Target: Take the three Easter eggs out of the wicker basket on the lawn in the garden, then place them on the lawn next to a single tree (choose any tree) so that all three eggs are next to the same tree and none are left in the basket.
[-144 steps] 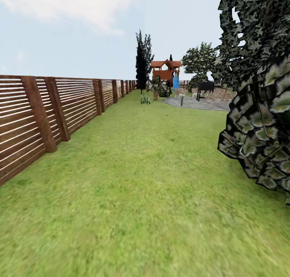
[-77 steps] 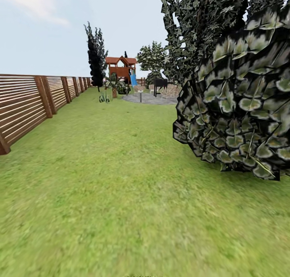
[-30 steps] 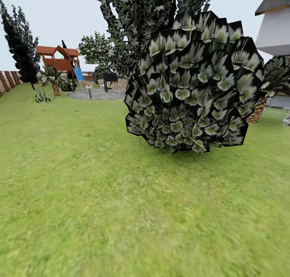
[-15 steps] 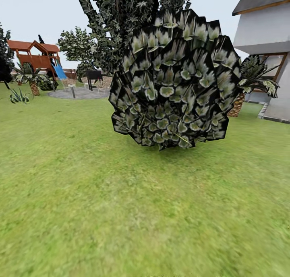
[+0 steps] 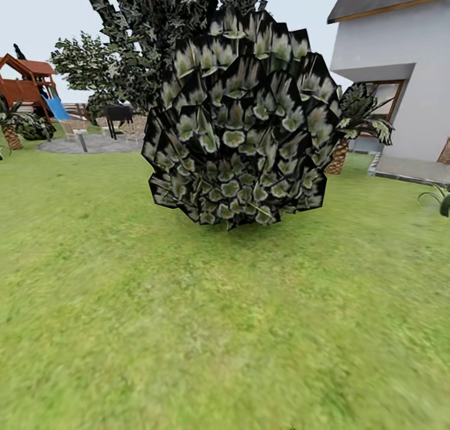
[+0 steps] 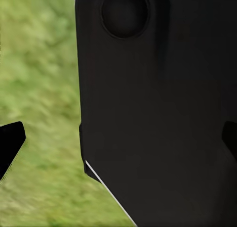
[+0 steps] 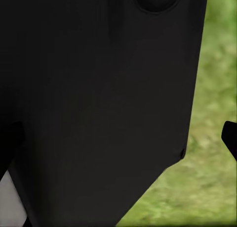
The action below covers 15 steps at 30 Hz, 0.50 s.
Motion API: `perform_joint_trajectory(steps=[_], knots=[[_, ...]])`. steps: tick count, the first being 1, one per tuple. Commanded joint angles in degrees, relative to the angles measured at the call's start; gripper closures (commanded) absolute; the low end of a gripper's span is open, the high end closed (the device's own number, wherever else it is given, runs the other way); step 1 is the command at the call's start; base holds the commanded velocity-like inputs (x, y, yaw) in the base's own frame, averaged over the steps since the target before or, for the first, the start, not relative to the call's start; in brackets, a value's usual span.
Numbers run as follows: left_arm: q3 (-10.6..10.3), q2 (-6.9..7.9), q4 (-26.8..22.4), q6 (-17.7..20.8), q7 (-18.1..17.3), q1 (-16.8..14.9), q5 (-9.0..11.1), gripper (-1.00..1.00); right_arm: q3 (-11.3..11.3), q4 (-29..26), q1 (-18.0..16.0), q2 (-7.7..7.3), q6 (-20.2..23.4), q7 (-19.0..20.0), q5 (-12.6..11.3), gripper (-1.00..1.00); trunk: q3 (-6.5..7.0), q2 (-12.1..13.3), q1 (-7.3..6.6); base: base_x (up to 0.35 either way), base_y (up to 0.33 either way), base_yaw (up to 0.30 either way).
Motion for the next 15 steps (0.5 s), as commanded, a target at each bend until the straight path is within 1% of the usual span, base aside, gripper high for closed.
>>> perform_joint_trajectory(steps=[1,15], knots=[[0.1,0.01,0.0,-0.2,0.0,0.0,0.0,-1.00,-0.1,0.1,0.0,0.00,-0.3,0.1,0.0,-1.00,-0.09,0.0,0.00,0.000,0.000,-0.246],[0.0,-0.01,0.0,-0.2,0.0,0.0,0.0,-1.00,-0.1,0.1,0.0,-0.08,-0.3,0.1,0.0,-1.00,-0.80,0.0,0.00,0.000,0.000,-0.247]])
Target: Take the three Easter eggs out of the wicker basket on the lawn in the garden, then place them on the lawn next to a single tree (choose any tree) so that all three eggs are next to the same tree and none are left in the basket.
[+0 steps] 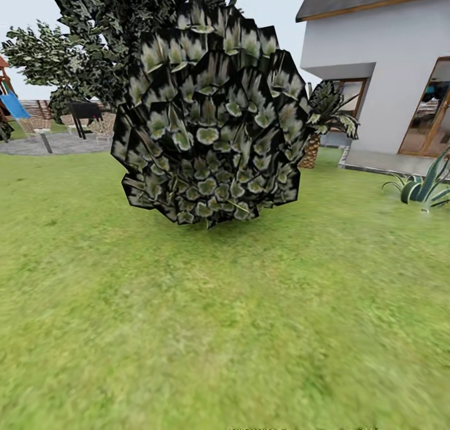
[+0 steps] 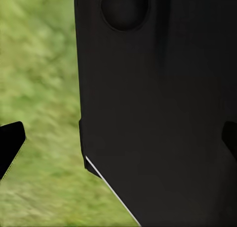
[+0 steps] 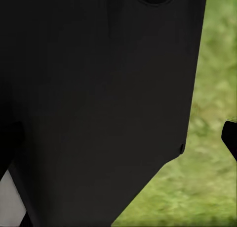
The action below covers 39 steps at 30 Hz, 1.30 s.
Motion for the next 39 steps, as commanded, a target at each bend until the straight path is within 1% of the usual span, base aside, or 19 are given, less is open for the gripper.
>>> perform_joint_trajectory(steps=[1,23,27,32,35,36,39], knots=[[0.0,0.01,0.0,-0.2,0.0,0.0,0.0,-1.00,-0.1,0.1,0.0,0.00,-0.3,0.0,0.0,-1.00,-0.09,0.0,0.00,0.000,0.000,-0.247],[-0.3,0.07,0.0,-0.6,0.0,0.0,-0.2,-1.00,-0.1,0.1,0.0,-0.08,-0.3,0.0,0.1,-1.00,-1.10,0.0,0.00,0.000,0.000,-0.255],[-0.4,0.16,0.0,-2.6,0.2,0.0,-0.3,-1.00,-0.1,0.1,0.0,-0.04,-0.4,0.0,0.1,-1.00,-1.26,0.0,0.00,0.000,0.000,-0.264],[-0.4,0.35,0.0,-4.3,0.4,0.0,-0.3,-1.00,-0.1,0.1,0.0,-0.01,-0.4,0.0,0.0,-1.00,-1.47,0.0,0.00,0.000,0.000,-0.264],[-0.4,0.84,0.0,-5.5,0.4,0.0,-0.3,-1.00,-0.1,0.0,0.0,-0.01,-0.4,0.0,0.0,-1.00,-1.60,0.0,0.00,0.000,0.000,-0.264],[-0.4,1.29,0.0,-6.6,0.4,0.0,-0.3,-1.00,-0.1,-0.1,0.0,0.01,-0.4,0.0,0.0,-1.00,-1.64,0.0,0.00,0.000,0.000,-0.264],[-0.5,2.05,0.0,-8.2,0.4,0.0,-0.4,-1.00,-0.1,-0.3,0.0,0.05,-0.4,0.0,0.0,-1.00,-1.77,0.0,0.00,0.000,0.000,-0.264]])
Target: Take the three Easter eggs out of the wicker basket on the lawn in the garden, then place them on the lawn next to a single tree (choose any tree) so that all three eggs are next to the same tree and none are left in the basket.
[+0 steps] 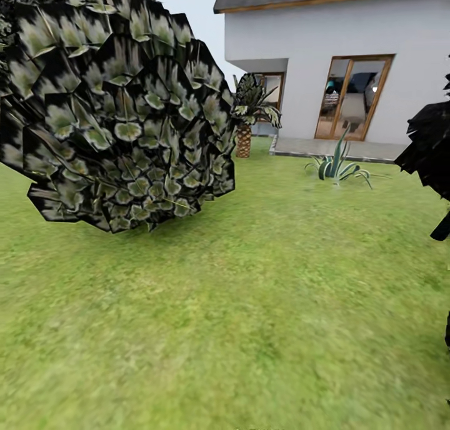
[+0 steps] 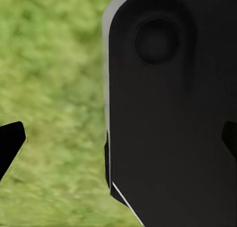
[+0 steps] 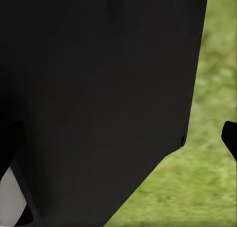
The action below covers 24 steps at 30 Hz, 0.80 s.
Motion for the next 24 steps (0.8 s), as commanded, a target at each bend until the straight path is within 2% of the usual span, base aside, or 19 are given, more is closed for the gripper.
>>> perform_joint_trajectory(steps=[1,9,13,24], knots=[[0.0,0.30,0.0,-0.7,0.0,0.0,0.0,-1.00,-0.1,0.0,0.0,0.01,-0.2,0.0,0.0,-1.00,-0.08,0.0,0.00,0.000,0.000,-0.264],[0.0,2.95,0.1,-4.7,0.0,0.0,-0.1,-1.00,-0.2,-0.5,0.0,0.10,-0.3,0.0,-0.1,-1.00,-0.42,0.0,0.00,0.000,0.000,-0.264],[0.0,3.74,0.0,-5.6,0.0,0.0,-0.1,-1.00,-0.4,-1.2,0.0,-0.06,-0.4,0.0,-0.1,-1.00,-0.58,0.0,0.00,0.000,0.000,-0.264],[0.0,4.33,0.0,-6.2,0.0,0.0,-0.1,-1.00,-0.5,-4.4,0.0,-0.06,-0.4,0.0,-0.2,-1.00,-1.07,0.0,0.00,0.000,0.000,-0.262]])
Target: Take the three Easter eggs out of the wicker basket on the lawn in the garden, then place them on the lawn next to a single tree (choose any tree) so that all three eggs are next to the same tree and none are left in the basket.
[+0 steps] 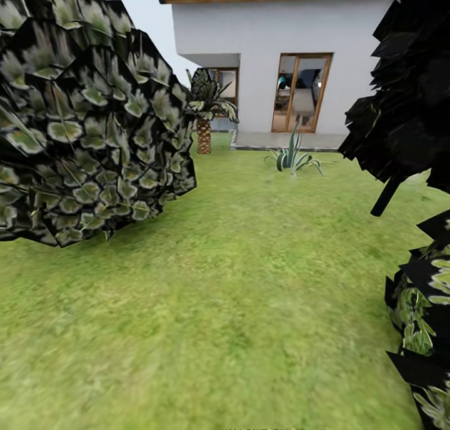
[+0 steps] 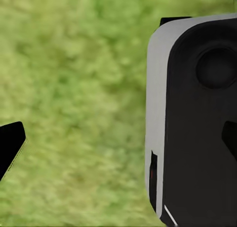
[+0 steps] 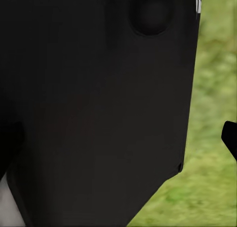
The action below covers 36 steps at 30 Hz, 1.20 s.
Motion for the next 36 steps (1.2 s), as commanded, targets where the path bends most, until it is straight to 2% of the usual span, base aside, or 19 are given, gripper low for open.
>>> perform_joint_trajectory(steps=[1,11,36], knots=[[0.0,0.07,0.0,-0.2,0.0,0.0,0.0,-1.00,-0.1,-0.2,0.0,0.01,-0.1,0.0,0.0,-1.00,-0.09,0.0,0.00,0.000,0.000,-0.260],[-0.1,0.19,0.0,-0.3,0.0,0.0,0.0,-1.00,0.0,-0.3,0.0,0.13,-3.3,0.0,0.0,-1.00,-0.53,0.0,0.00,0.000,0.000,-0.260],[-0.3,0.20,0.0,-0.4,0.0,0.0,-0.1,-1.00,0.1,-0.3,0.0,0.20,-3.7,0.0,0.0,-1.00,-1.44,0.0,0.00,-0.018,0.000,-0.266]])
